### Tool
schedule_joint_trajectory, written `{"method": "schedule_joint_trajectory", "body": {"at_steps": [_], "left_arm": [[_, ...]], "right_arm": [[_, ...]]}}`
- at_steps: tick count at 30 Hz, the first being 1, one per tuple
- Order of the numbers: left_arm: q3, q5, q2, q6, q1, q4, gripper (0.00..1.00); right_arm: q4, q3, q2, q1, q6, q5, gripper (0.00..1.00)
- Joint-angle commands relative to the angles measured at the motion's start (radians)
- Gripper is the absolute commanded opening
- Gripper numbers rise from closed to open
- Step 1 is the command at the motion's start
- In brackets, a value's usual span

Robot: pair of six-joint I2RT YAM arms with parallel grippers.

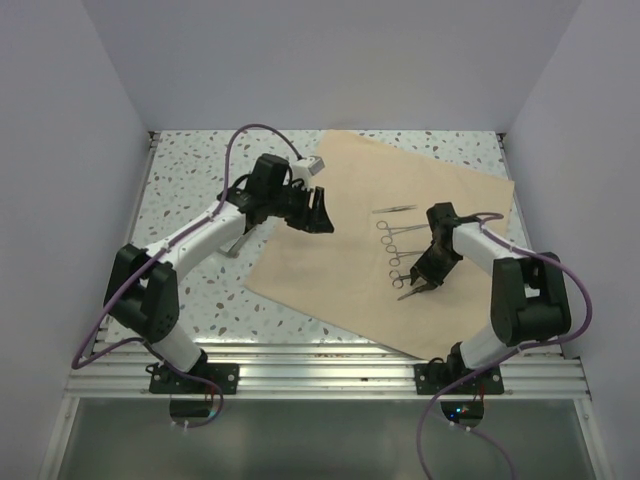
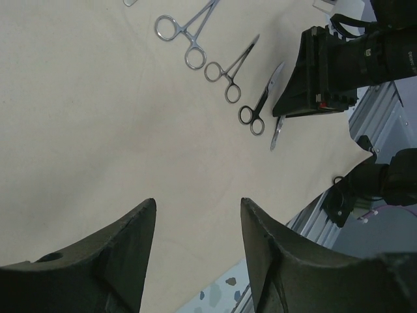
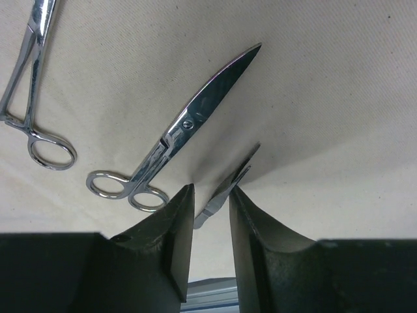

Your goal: Prepare the surgical pack

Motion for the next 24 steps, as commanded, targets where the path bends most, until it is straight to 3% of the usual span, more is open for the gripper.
{"method": "schedule_joint_trajectory", "body": {"at_steps": [1,2,9,13,17,24], "left_arm": [[0.047,0.032,0.008,0.026,-0.008,0.019,0.59],[0.048,0.03,0.002,0.024,-0.011,0.024,0.62],[0.035,0.052,0.006,-0.043,-0.04,0.087,0.68],[0.011,0.03,0.005,-0.109,-0.07,0.142,0.73],[-0.069,0.13,0.015,-0.297,-0.089,0.367,0.77],[0.023,0.127,0.061,-0.348,-0.152,0.36,0.78]], "right_arm": [[0.01,-0.005,-0.001,-0.009,0.005,0.043,0.31],[0.002,-0.005,0.001,-0.009,0.002,0.045,0.23],[-0.018,-0.022,-0.042,-0.012,-0.043,0.022,0.0],[-0.118,0.059,-0.154,-0.01,-0.093,-0.024,0.0],[-0.135,0.153,-0.283,-0.004,-0.15,-0.163,0.0],[-0.021,0.268,-0.271,0.045,-0.17,-0.392,0.0]]}}
